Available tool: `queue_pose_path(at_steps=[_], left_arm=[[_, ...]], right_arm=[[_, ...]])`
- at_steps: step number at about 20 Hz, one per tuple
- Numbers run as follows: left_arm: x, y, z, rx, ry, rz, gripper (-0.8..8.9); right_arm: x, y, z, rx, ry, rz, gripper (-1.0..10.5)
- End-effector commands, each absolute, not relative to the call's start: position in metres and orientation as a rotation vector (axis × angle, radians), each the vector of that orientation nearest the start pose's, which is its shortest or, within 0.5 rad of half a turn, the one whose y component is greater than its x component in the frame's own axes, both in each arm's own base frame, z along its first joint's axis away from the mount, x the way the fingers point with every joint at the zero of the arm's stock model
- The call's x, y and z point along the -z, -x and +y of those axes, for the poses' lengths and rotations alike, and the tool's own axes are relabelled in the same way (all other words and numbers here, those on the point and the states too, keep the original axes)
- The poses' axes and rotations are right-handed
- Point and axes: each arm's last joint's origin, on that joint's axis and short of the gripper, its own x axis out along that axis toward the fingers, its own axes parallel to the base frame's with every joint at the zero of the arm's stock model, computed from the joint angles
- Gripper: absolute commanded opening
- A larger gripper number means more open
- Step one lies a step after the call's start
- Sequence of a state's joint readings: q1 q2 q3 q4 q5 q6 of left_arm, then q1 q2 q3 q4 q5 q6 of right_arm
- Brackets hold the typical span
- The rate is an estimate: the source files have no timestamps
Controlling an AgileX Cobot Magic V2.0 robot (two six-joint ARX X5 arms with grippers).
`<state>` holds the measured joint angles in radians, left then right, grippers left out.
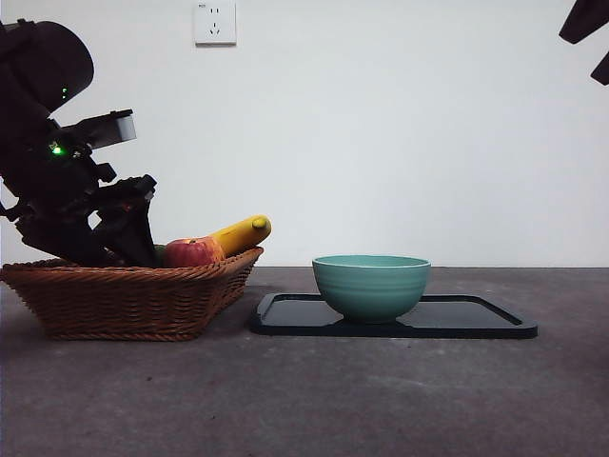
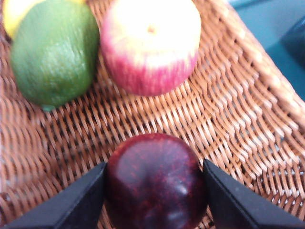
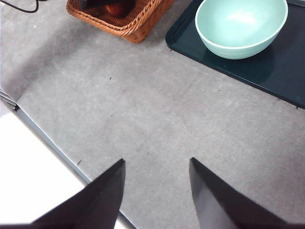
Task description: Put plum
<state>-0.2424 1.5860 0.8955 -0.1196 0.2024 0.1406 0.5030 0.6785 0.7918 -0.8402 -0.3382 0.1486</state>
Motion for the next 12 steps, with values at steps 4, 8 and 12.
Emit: queue_pose_path(at_steps=[4, 8, 12], left_arm=[[-0.183, -0.309, -0.082, 0.478, -0.151, 0.815, 4.19], [-0.193, -0.307, -0.082, 0.471, -0.134, 0.785, 4.13], [-0.226, -0.299, -0.08, 0.47, -0.133, 0.688, 4.13]], right_arm=[[-0.296, -0.103, 0.068, -0.747, -0.09, 0.8, 2.2], [-0.296, -0.103, 0.068, -0.747, -0.09, 0.8, 2.2], [-0.296, -0.103, 0.069, -0.747, -0.09, 0.8, 2.2]])
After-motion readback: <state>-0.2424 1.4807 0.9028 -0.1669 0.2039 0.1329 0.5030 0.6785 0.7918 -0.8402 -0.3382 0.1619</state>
